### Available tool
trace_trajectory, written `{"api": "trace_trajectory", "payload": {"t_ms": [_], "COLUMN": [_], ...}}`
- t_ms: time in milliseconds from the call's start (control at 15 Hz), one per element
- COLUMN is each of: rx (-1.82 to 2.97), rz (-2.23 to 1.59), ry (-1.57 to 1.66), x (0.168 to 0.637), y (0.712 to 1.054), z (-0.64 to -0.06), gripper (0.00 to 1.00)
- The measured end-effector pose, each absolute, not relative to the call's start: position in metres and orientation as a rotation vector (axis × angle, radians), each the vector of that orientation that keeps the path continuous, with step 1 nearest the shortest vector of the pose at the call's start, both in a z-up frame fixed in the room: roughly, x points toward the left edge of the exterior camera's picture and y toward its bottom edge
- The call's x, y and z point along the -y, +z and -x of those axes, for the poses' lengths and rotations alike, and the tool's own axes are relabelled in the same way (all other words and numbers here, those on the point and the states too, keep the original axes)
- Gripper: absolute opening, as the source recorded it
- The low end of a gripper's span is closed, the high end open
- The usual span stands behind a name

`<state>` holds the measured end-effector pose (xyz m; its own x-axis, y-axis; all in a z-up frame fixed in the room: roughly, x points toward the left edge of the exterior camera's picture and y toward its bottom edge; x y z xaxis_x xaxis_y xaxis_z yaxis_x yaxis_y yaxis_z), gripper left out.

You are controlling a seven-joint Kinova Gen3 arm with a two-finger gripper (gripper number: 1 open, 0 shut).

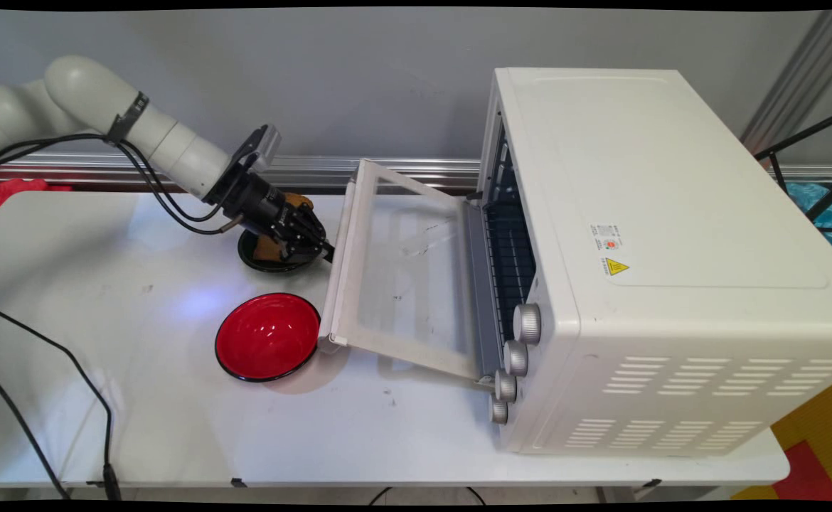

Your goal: Close the oven

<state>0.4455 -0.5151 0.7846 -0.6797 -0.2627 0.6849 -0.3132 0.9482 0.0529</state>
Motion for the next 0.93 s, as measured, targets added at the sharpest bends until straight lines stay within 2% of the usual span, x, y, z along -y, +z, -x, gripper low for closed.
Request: {"api": "trace_trajectory", "payload": {"t_ms": [467, 933], "rx": [2.273, 2.191], "rz": [-0.432, -0.421], "ry": [0.111, 0.122], "x": [0.52, 0.523], "y": [0.789, 0.816], "z": [-0.438, -0.428], "gripper": [0.0, 0.0]}}
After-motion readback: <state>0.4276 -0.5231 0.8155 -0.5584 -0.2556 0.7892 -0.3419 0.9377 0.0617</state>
